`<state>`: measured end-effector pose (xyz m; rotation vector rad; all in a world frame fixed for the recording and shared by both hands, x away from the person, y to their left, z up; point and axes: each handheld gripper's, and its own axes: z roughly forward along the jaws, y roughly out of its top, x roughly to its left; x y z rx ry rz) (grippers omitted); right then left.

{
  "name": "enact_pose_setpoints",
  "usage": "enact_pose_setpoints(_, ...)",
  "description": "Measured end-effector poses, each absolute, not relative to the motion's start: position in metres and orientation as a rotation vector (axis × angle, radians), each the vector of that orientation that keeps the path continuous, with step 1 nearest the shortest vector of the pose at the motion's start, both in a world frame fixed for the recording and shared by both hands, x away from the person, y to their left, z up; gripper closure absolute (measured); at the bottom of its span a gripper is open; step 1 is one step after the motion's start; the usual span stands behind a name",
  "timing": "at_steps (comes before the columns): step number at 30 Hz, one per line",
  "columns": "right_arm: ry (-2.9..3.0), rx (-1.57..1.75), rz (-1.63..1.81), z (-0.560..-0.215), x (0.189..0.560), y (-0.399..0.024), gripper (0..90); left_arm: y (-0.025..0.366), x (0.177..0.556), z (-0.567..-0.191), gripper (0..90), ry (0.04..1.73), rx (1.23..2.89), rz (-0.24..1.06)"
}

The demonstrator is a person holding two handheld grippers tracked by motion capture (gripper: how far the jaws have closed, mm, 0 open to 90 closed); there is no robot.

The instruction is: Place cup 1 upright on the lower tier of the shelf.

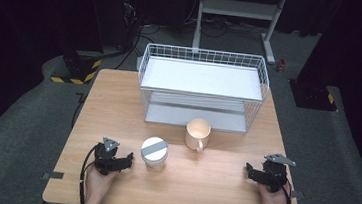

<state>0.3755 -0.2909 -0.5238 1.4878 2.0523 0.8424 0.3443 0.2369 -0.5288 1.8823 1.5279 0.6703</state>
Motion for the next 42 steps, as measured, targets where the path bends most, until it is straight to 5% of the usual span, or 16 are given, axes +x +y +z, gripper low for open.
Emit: enact_pose_setpoints(42, 2.054, 1.488, 0.842, -0.524, 0.376, -0.291, 15.7, 0.236, 0.330, -0.525, 12.8, 1.438, 1.886, 0.602)
